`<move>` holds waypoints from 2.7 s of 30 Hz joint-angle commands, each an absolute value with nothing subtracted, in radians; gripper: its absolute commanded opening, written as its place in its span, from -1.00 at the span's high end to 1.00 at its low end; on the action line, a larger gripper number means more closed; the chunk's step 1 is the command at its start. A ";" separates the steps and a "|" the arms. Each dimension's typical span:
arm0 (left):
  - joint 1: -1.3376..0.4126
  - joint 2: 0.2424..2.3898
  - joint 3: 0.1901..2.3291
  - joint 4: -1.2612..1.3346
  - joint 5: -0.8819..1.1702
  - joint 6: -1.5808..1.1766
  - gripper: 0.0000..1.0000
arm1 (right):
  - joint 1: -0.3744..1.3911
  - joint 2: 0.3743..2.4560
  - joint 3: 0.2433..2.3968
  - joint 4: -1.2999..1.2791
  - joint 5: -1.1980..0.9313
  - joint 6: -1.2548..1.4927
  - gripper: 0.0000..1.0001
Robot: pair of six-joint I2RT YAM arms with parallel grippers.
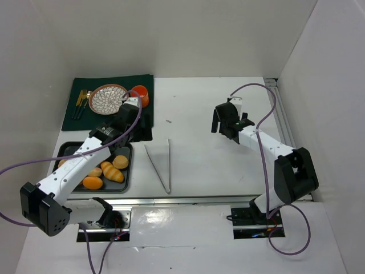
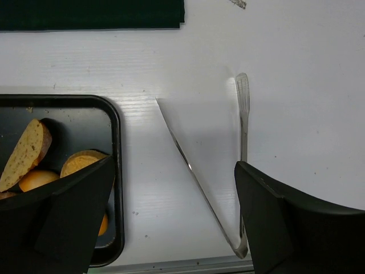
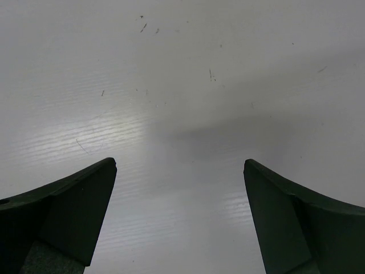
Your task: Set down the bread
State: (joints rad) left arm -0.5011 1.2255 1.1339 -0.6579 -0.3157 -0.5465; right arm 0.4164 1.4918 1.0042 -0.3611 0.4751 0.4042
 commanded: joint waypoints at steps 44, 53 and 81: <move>-0.841 1.620 0.992 -0.627 -0.333 -1.189 -0.98 | 0.413 1.402 0.940 -0.319 0.434 0.419 -1.00; -0.841 1.726 1.049 -0.638 -0.365 -1.218 -0.75 | 0.403 1.384 0.922 -0.319 0.425 0.419 -1.00; -0.519 1.081 1.209 -1.289 -0.485 -0.925 0.13 | 0.376 1.402 0.922 -0.270 0.347 0.407 -1.00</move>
